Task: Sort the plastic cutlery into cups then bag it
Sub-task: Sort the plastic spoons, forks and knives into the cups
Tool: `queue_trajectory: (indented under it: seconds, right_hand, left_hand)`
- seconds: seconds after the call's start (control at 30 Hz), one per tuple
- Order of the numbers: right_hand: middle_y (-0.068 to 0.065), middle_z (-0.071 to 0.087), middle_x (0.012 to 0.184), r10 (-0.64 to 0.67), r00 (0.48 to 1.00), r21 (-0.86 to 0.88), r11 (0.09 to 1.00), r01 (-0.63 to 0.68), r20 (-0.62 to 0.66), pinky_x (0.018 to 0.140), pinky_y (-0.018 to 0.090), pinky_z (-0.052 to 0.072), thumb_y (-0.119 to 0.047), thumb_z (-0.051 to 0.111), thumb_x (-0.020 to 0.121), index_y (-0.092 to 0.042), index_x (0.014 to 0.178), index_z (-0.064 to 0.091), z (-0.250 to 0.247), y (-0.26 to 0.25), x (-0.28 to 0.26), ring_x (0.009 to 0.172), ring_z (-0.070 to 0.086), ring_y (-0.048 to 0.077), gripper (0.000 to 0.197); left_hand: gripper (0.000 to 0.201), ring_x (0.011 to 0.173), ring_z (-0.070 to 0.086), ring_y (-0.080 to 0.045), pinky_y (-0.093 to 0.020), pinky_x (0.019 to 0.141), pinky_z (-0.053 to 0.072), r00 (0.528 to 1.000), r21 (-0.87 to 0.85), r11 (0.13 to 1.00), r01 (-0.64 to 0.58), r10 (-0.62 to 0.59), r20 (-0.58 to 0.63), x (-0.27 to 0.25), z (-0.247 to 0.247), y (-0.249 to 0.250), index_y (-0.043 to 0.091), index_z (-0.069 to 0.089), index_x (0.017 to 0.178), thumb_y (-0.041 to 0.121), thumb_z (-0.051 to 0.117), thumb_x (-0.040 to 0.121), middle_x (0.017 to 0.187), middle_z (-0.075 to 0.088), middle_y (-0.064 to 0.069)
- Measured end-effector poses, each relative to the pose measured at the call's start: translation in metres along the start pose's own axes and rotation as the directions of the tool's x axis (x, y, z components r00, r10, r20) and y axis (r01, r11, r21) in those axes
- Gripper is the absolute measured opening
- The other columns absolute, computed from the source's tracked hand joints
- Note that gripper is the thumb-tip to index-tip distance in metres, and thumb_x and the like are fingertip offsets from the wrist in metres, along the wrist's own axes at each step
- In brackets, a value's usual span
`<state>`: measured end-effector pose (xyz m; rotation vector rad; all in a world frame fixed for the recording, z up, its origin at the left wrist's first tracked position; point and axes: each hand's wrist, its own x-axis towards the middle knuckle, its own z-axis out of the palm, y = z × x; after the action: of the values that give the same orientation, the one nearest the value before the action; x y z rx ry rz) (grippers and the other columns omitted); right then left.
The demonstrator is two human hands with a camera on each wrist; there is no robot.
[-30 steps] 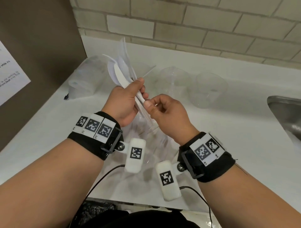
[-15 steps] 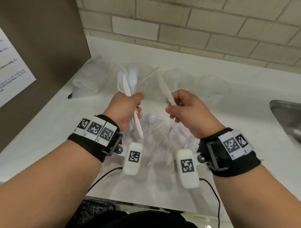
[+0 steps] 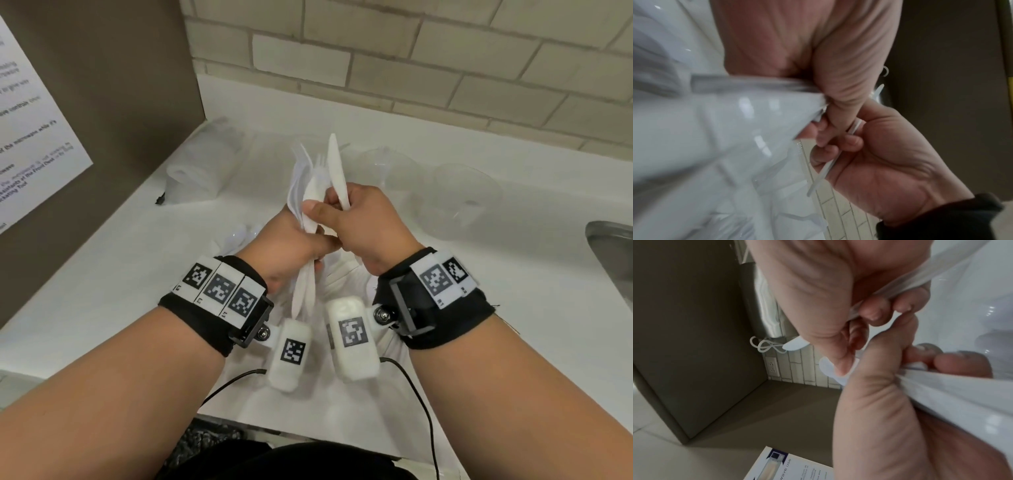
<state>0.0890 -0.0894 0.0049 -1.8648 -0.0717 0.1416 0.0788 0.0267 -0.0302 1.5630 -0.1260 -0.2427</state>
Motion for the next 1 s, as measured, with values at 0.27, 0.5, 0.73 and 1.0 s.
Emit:
queue_trajectory:
  seconds: [0.27, 0.5, 0.73, 1.0]
  right_hand:
    - [0.005, 0.070, 0.078, 0.017, 0.991, 0.150, 0.989, 0.003, -0.130, 0.048, 0.029, 0.035, -0.020, 0.050, 0.098, -0.014, 0.091, 0.049, -0.009, -0.012, 0.012, 0.043, 0.040, 0.013, 0.009]
    - [0.008, 0.064, 0.076, -0.201, 0.925, 0.307, 0.902, 0.303, -0.321, 0.046, 0.023, 0.037, -0.013, 0.041, 0.101, -0.010, 0.105, 0.046, -0.034, -0.036, 0.034, 0.042, 0.041, 0.011, 0.008]
    - [0.004, 0.065, 0.077, -0.349, 0.809, 0.238, 0.834, 0.498, -0.473, 0.051, 0.026, 0.042, -0.013, 0.040, 0.100, -0.009, 0.102, 0.048, -0.042, -0.055, 0.085, 0.052, 0.049, 0.011, 0.010]
    - [-0.001, 0.061, 0.072, -0.351, 0.853, 0.181, 0.878, 0.444, -0.387, 0.076, 0.036, 0.047, -0.016, 0.037, 0.098, -0.019, 0.101, 0.047, 0.006, -0.041, 0.152, 0.074, 0.062, 0.017, 0.012]
  left_hand:
    - [0.021, 0.051, 0.048, -0.016, -0.029, 0.050, 0.043, 0.998, -0.019, 0.999, 0.049, -0.050, -0.035, 0.003, -0.006, -0.010, 0.018, 0.059, 0.088, 0.004, 0.070, 0.078, 0.054, 0.054, 0.006]
    - [0.011, 0.048, 0.046, -0.012, -0.028, 0.047, 0.042, 0.993, -0.059, 0.994, 0.090, -0.095, -0.070, 0.000, -0.014, -0.014, 0.011, 0.055, 0.088, 0.020, 0.060, 0.093, 0.057, 0.049, 0.001]
    - [0.015, 0.060, 0.055, -0.016, -0.032, 0.064, 0.052, 0.982, -0.527, 0.829, 0.185, -0.181, 0.060, -0.004, -0.044, -0.018, 0.013, 0.059, 0.095, 0.026, 0.051, 0.094, 0.069, 0.055, 0.000]
    - [0.028, 0.061, 0.055, -0.014, -0.037, 0.065, 0.053, 0.966, -0.679, 0.698, 0.225, -0.069, 0.249, -0.007, -0.069, -0.025, 0.016, 0.064, 0.095, 0.027, 0.079, 0.074, 0.074, 0.055, 0.001]
